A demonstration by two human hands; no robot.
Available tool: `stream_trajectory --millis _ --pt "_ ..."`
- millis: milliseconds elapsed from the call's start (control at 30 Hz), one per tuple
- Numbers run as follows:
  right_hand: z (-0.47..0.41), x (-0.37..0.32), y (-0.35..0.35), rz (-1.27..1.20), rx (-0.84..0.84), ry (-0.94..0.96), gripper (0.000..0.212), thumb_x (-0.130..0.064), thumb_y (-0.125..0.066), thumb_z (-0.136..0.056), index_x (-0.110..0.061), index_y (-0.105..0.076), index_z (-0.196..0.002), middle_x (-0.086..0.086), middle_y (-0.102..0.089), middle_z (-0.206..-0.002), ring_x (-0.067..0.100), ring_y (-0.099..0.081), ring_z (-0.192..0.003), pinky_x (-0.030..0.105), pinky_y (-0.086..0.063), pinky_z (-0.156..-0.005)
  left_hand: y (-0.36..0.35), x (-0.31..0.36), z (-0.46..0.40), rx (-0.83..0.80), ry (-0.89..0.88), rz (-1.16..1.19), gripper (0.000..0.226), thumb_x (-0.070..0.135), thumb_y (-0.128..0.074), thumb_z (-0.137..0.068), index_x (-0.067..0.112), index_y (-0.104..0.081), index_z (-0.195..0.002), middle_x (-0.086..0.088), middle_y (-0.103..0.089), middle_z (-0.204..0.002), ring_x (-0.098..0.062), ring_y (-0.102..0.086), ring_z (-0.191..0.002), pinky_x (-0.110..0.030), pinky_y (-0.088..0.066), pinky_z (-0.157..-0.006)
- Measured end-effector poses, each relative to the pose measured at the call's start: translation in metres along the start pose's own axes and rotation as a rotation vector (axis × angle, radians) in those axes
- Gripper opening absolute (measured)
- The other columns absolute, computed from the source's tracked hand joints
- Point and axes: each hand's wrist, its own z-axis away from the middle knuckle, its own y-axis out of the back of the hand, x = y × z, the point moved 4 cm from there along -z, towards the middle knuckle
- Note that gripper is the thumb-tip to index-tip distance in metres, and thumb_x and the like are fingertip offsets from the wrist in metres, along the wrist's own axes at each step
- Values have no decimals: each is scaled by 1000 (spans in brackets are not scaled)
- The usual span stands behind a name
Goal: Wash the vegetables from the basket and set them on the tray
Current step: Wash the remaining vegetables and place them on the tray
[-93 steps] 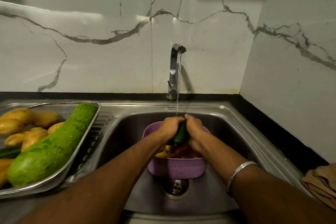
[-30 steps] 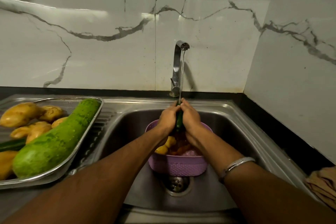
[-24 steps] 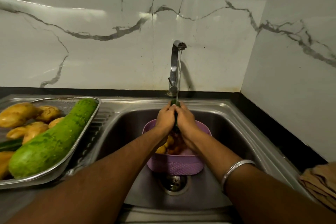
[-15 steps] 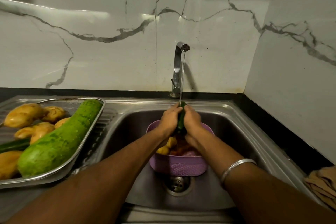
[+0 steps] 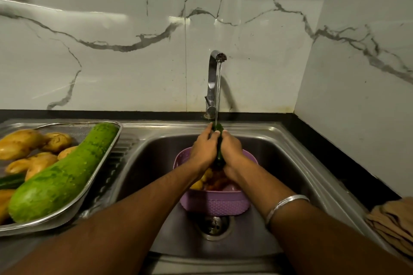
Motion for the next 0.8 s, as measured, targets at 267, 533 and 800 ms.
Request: stream_trajectory --millis 267,533,800 --pt "5 5 -11 236 -62 73 31 -33 -38 -108 -23 -57 -131 7 -65 -108 19 -62 -99 36 -52 -85 0 -1 4 -3 18 102 41 21 -31 -111 17 -42 -150 -6 -57 -133 -14 -53 -116 -29 -43 -100" --pt "-1 -5 0 -99 -48 -57 41 -44 -52 -102 -10 -66 -120 13 -69 -105 29 -67 -98 41 -54 -86 -7 -9 -1 -66 145 311 35 23 -37 -108 24 -58 -135 -14 -64 -129 -25 -63 -114 -40 -53 -97" --pt "17 -4 7 28 -115 -7 35 -30 -40 -109 -8 -63 -122 14 -63 -135 29 -63 -112 35 -50 -87 -11 -4 1 62 118 178 52 39 -33 -109 33 -21 -159 -10 -30 -159 -30 -37 -142 -50 -36 -116"
